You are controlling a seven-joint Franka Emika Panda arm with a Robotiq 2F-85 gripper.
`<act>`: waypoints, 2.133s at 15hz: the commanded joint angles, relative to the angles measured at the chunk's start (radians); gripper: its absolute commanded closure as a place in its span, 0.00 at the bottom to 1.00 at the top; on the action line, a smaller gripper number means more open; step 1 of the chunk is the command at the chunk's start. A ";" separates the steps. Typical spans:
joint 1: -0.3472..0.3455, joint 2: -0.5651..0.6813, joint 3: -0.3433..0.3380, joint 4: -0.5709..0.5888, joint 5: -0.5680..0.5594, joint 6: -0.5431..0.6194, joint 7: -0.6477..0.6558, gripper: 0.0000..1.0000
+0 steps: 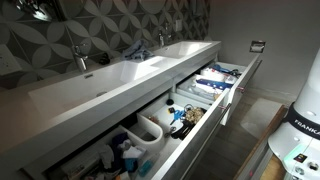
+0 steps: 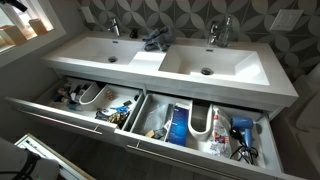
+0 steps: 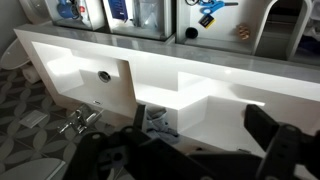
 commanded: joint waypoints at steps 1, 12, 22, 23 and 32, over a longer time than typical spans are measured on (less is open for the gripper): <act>0.022 0.056 0.002 0.061 -0.035 0.138 -0.089 0.00; 0.179 0.326 0.012 0.270 0.098 0.532 -0.353 0.00; 0.377 0.606 -0.020 0.468 0.489 0.795 -0.748 0.00; 0.391 0.637 -0.019 0.501 0.551 0.792 -0.809 0.00; 0.347 0.881 0.084 0.777 0.608 0.800 -0.892 0.77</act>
